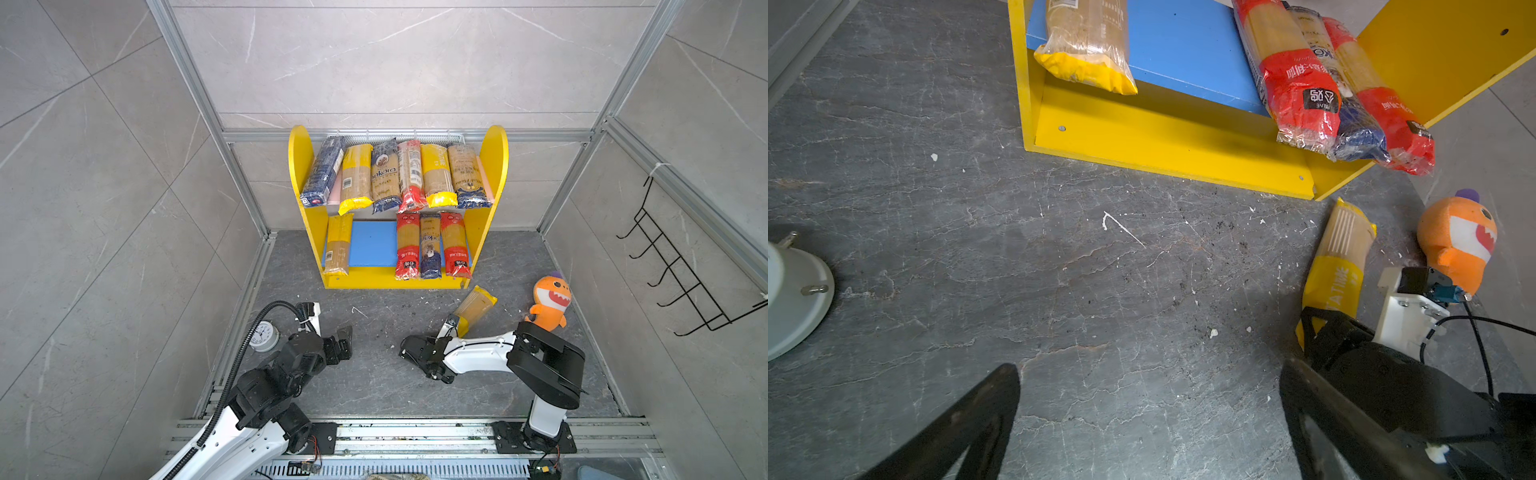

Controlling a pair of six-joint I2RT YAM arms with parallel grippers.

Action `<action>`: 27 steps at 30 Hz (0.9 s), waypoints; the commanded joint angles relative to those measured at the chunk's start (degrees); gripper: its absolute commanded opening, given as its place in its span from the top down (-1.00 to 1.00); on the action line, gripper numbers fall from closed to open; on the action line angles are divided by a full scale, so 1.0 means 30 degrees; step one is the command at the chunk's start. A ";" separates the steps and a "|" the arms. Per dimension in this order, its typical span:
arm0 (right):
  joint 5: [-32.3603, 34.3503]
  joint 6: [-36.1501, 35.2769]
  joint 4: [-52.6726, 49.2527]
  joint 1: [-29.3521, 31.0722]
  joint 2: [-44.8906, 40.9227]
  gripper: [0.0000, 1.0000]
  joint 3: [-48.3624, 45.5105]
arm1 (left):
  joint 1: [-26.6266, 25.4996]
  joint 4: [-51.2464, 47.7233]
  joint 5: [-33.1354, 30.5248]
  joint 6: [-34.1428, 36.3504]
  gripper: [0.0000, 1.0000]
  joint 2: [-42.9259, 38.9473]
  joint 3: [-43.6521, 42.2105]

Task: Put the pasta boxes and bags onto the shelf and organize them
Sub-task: 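Lift the Pastatime bag upright and carry it toward the shelf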

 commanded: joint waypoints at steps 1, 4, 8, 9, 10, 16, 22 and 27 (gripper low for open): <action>-0.4166 0.0126 -0.0313 0.0528 0.0928 0.51 -0.1701 | -0.0059 0.0284 0.0215 0.0354 -1.00 0.0166 0.0127; -0.4071 0.0122 -0.0483 0.1154 0.0384 0.82 -0.1933 | -0.0076 0.0178 0.0372 0.0192 -1.00 0.0151 0.0133; -0.3743 0.0036 -0.1616 0.2245 -0.0371 1.00 -0.1561 | -0.0090 -0.0085 0.0294 -0.0064 -1.00 0.0036 0.0220; -0.3587 0.0046 -0.2004 0.2563 -0.0592 1.00 -0.1471 | -0.0070 -0.0148 0.0255 -0.0106 -1.00 0.0035 0.0239; -0.3471 0.0074 -0.2302 0.2845 -0.0860 1.00 -0.1441 | -0.0082 -0.0174 0.0198 -0.0148 -1.00 0.0004 0.0201; -0.3237 -0.0408 -0.2978 0.4709 -0.3269 1.00 -0.1834 | -0.0077 -0.0356 -0.0064 -0.0397 -1.00 0.0020 0.0342; -0.2797 -0.2025 -0.4239 0.7209 -0.4881 1.00 -0.0780 | -0.0081 -0.0532 -0.0425 -0.0548 -1.00 -0.0064 0.0454; -0.2685 -0.3593 -0.3900 0.8993 -0.5826 1.00 0.0157 | -0.0082 -0.0902 -0.0708 -0.0854 -1.00 -0.0412 0.0424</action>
